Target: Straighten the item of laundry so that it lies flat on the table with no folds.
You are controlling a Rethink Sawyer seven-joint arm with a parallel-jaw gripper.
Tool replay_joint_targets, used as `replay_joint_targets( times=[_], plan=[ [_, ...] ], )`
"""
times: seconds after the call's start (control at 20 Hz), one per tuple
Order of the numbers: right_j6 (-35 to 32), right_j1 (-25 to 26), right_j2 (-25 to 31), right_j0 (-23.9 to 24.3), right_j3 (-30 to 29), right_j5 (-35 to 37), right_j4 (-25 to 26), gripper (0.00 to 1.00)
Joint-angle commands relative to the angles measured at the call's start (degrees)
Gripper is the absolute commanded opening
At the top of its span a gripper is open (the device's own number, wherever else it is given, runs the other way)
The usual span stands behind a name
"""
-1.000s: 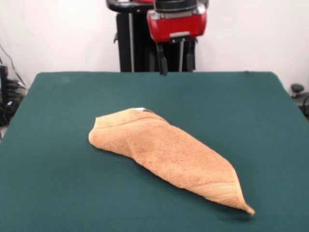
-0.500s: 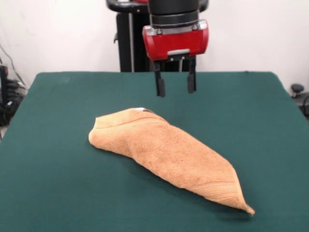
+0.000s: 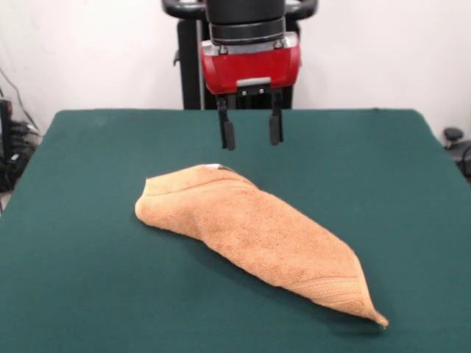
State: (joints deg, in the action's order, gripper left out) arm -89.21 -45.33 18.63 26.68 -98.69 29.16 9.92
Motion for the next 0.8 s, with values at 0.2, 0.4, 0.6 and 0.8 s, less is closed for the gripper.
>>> replay_joint_targets(
  times=[0.2,0.4,0.6,0.8],
  plan=[
    [-9.82,-1.58,1.93,-1.22,-11.68,-6.95,-0.93,1.00],
    [-11.21,-1.18,1.50,-1.38,-13.54,-9.31,-1.41,1.00],
    [-12.12,0.16,1.42,-1.20,-15.02,-13.46,-1.54,1.00],
    [-11.55,1.80,-0.16,-2.10,-15.22,-11.39,-1.97,1.00]
  ],
)
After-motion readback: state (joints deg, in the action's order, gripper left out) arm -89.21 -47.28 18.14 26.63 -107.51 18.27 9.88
